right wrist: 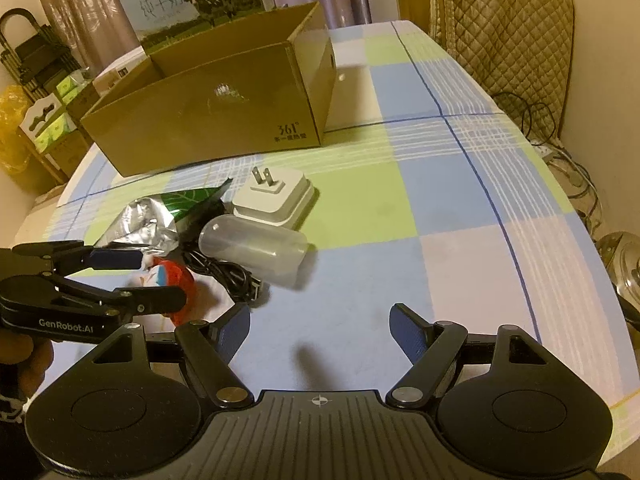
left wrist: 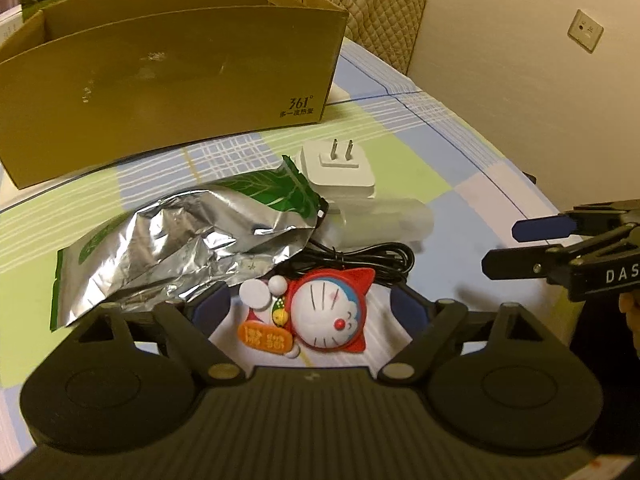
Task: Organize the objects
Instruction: 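Lower the left tool onto the Doraemon figure and close on it, then grasp the black USB cable with the right tool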
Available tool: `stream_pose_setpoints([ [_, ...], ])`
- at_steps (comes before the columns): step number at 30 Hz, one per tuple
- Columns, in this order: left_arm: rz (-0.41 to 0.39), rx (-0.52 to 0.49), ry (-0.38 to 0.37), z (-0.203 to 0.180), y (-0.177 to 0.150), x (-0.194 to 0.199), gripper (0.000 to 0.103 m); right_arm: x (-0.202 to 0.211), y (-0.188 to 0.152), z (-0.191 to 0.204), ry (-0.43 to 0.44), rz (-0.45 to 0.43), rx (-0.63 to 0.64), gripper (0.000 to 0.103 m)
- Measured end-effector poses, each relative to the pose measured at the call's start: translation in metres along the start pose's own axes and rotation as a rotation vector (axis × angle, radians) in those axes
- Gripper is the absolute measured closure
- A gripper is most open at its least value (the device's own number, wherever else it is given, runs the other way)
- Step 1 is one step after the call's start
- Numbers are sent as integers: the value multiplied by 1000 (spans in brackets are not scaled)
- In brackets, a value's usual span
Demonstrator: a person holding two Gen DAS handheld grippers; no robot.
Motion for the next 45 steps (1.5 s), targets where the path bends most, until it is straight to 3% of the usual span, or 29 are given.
stream_pose_setpoints([
  [7,51,19,-37,7,-2,-10,38,-8,2,5,-1,11,22,28],
  [13,55,1,20,9,-8,3,39,-16,1,27,75,13,113,28],
  [18,45,38,79,23,-18,26,39,-36,-2,52,134,38,223,41],
  [27,8,102,124,41,-22,55,39,-76,6,76,127,57,383,47],
  [30,5,115,130,42,-23,56,39,-80,8,79,103,68,400,73],
  [33,9,118,138,41,-27,56,39,-74,0,79,120,91,387,82],
  [40,15,112,146,35,-32,59,39,-43,-39,86,183,190,353,82],
  [45,19,116,163,36,-37,62,39,-43,-41,95,151,132,427,71],
])
Point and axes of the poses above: each gripper's, at about its wrist camera, not at the fingertips, and x roughly against the way its jaws point, z to its left, y to its top, the point moved 6 cm from there along -x, roughly the way its jaws point, and after that the axes turned 1 degree about z, right-handed, at the moved point
